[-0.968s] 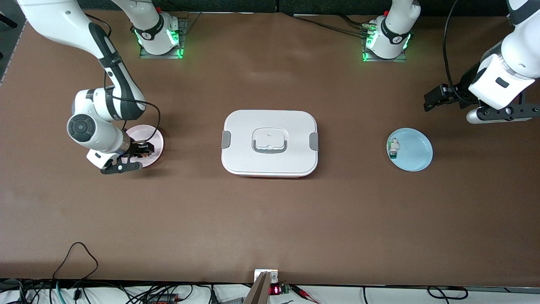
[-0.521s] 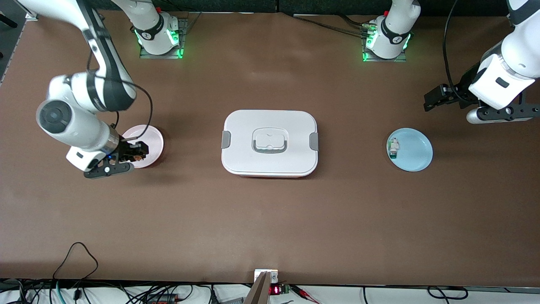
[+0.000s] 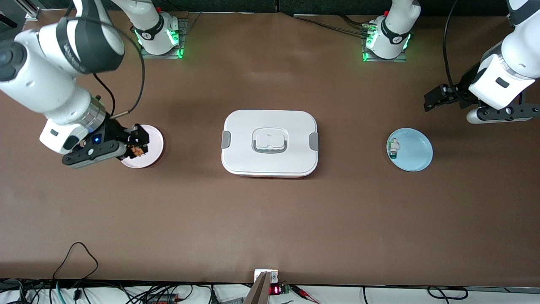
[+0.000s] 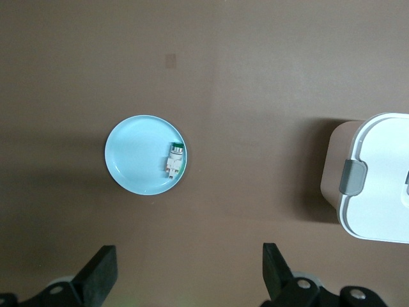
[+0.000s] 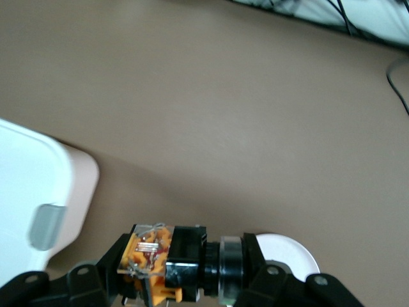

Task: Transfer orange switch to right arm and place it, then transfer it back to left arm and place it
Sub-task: 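Lift the switch with the right gripper and carry it toward the box, then hold the switch over the box while the left gripper approaches it, then close the left gripper on the switch held by the right gripper, then open the right gripper and pull it back from the switch, then carry the switch to the blue plate while the right gripper retracts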

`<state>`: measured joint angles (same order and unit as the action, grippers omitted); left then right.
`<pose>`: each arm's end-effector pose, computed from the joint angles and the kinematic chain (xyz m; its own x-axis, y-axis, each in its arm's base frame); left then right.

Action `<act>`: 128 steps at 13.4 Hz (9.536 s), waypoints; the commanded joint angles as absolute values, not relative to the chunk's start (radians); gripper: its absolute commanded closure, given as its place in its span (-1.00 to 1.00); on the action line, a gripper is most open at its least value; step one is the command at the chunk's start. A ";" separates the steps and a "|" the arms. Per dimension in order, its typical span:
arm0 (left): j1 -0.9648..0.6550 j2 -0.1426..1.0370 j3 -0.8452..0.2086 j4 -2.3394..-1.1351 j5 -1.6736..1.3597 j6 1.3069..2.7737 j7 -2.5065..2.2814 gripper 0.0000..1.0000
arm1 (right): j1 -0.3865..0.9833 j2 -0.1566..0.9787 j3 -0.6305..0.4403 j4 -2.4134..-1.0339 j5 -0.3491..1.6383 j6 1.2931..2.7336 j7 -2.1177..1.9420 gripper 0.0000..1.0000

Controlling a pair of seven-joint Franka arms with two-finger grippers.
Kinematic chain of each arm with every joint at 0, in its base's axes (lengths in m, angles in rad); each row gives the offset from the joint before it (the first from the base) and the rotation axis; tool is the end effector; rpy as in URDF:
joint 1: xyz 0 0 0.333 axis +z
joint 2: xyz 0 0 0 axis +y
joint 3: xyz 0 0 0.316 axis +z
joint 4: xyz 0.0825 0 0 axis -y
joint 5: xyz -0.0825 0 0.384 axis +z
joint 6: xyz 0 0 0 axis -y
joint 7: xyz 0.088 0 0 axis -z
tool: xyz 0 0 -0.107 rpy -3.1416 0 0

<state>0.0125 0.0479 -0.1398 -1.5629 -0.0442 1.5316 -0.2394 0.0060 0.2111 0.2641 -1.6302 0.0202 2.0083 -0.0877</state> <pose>0.5587 -0.0746 0.5985 0.9900 0.1100 -0.0884 0.1131 -0.9931 0.0307 0.6222 0.1594 0.5151 0.9293 0.3236 0.1783 0.3383 -0.9392 -0.0588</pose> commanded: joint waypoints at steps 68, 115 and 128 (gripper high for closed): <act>-0.252 0.354 -0.143 -1.586 -1.531 1.996 -0.072 -0.73 | 0.314 0.531 0.368 -1.413 1.629 2.367 -1.586 0.59; -0.219 0.364 -0.141 -1.545 -1.436 1.951 -0.216 0.97 | 0.316 0.515 0.365 -1.425 1.629 2.379 -1.572 -1.00; -0.104 0.365 -0.132 -1.494 -0.877 1.479 0.197 0.92 | -0.012 0.345 0.335 -1.681 1.266 2.211 -1.421 -1.00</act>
<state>-0.1293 0.3627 -0.1283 -1.5089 -0.9729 1.5653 0.0728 0.0145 0.3966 0.3446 -1.6322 1.3545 2.2348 -1.5176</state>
